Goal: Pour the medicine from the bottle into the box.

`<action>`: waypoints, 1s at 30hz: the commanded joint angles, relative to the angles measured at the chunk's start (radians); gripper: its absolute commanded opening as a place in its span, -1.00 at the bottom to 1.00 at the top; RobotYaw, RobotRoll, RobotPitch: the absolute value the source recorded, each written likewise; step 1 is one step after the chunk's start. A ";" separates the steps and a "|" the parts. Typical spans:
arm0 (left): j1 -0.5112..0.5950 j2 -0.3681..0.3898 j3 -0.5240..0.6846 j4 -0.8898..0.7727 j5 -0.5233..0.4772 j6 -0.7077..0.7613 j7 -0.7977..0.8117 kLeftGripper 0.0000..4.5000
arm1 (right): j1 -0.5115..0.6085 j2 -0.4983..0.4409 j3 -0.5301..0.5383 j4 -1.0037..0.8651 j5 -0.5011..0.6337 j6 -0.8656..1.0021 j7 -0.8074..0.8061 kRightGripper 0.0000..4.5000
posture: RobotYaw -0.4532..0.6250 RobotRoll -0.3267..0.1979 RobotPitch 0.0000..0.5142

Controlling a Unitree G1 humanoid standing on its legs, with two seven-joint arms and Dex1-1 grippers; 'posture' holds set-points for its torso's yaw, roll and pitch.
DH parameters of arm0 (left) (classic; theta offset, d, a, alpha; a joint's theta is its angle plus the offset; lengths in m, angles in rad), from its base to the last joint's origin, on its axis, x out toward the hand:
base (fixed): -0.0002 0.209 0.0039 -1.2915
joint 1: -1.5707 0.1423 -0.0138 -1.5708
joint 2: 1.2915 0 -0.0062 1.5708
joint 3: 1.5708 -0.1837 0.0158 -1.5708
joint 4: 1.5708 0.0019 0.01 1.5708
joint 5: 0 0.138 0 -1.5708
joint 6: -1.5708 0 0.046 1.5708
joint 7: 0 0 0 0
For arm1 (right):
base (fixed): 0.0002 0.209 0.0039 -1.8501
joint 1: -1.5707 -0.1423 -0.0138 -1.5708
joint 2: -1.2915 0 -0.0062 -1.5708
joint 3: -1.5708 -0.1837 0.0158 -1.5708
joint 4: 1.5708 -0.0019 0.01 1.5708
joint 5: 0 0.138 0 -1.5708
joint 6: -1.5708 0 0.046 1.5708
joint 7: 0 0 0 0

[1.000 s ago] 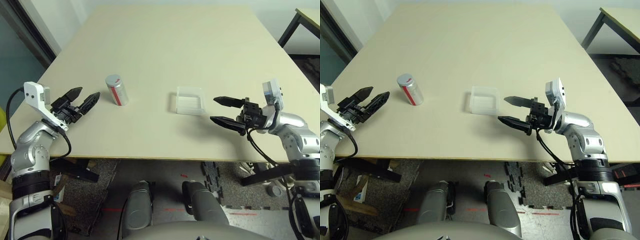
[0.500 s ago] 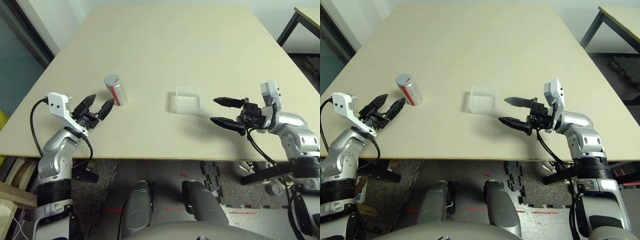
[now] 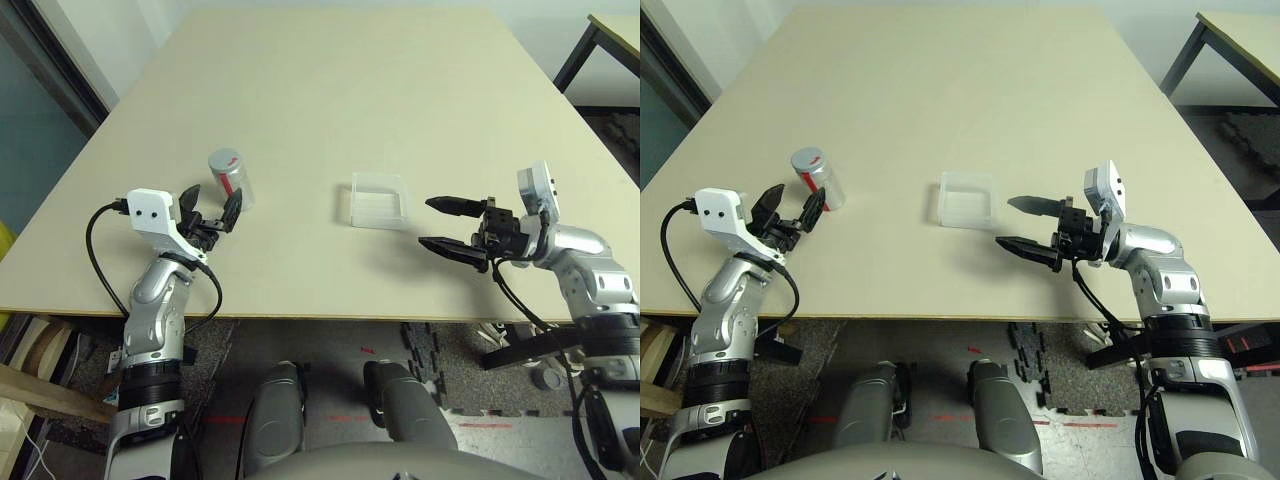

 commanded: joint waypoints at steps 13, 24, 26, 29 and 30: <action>-0.153 -0.032 -0.026 0.242 0.057 -0.093 0.066 0.98 | -0.001 0.016 0.021 -0.007 -0.014 -0.018 -0.005 1.00 | -0.33 0.25 -0.52; -0.300 -0.025 -0.033 0.488 0.083 -0.189 0.072 0.98 | 0.012 0.019 0.027 -0.027 -0.015 -0.014 -0.017 1.00 | -0.36 0.25 -0.53; -0.322 -0.020 -0.031 0.524 0.085 -0.205 0.066 0.98 | 0.015 0.019 0.027 -0.032 -0.015 -0.013 -0.020 1.00 | -0.36 0.25 -0.53; -0.350 -0.012 -0.031 0.575 0.088 -0.228 0.057 0.98 | 0.017 0.020 0.027 -0.037 -0.015 -0.012 -0.024 1.00 | -0.36 0.25 -0.53; -0.356 -0.011 -0.033 0.586 0.089 -0.234 0.054 0.98 | 0.018 0.020 0.027 -0.038 -0.015 -0.011 -0.025 1.00 | -0.37 0.25 -0.53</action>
